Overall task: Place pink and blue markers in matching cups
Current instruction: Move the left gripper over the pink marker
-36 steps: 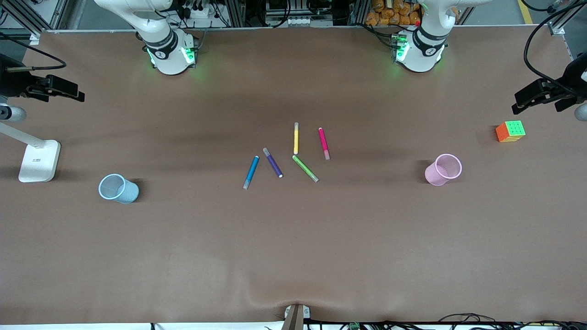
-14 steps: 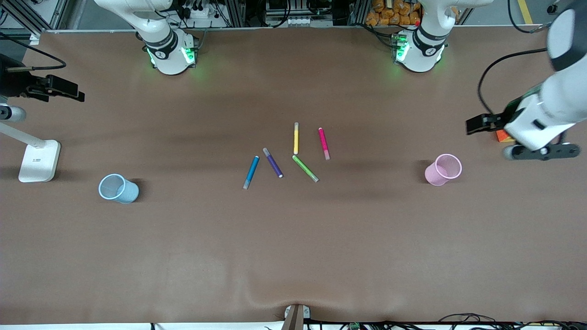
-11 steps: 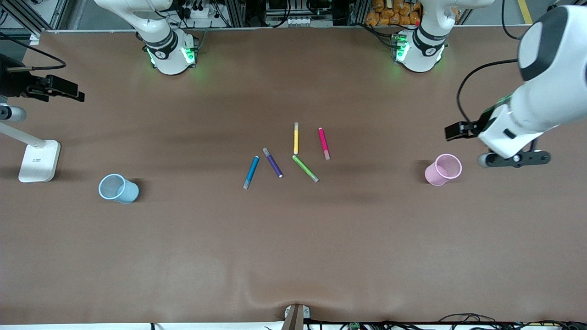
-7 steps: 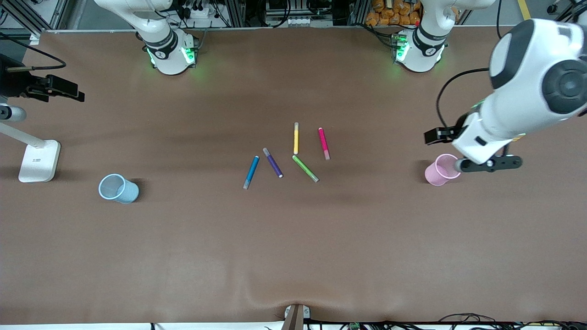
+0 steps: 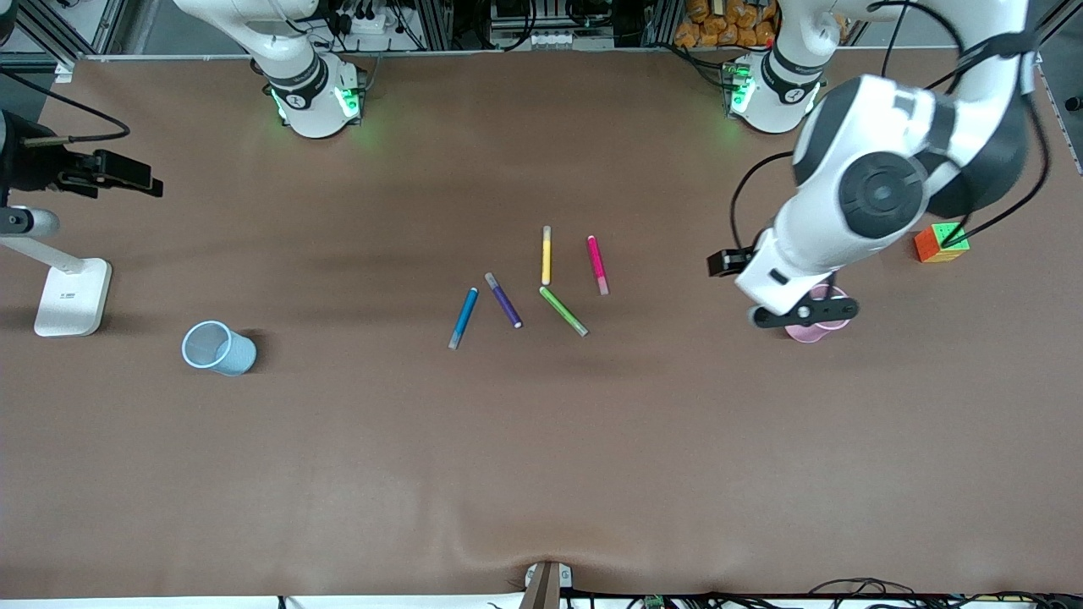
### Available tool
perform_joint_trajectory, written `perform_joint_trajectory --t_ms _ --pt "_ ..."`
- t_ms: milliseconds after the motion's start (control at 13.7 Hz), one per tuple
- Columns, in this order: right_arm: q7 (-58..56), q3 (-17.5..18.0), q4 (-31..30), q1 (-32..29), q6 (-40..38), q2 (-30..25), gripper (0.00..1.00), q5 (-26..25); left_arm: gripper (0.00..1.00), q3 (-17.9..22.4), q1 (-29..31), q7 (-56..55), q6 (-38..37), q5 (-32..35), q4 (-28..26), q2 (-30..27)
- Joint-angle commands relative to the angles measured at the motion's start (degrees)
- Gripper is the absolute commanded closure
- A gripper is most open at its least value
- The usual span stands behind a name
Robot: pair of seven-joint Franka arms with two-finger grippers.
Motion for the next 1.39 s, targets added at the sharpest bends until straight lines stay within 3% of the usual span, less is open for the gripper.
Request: perform_joint_trajectory --t_ms 0,803,1021,1313 --pt "-0.39 0.18 0.09 0.37 1.91 0.81 0.0 1.13 0.0 0.2 -3.07 -3.83 1.57 -0.21 0.52 2.28" --pt "-0.39 0.18 0.09 1.78 5.08 3.18 0.0 1.49 0.0 -0.24 -11.86 -18.43 22.03 -0.3 -7.82 10.1" --pt "-0.39 0.18 -0.08 1.96 5.17 3.27 0.0 1.49 0.0 -0.33 -13.62 -20.18 33.01 -0.39 -13.61 11.34" --pt "-1.97 0.27 -0.08 3.79 4.55 6.34 0.0 1.49 0.0 -0.33 -14.85 -22.38 37.7 -0.48 -17.49 12.04"
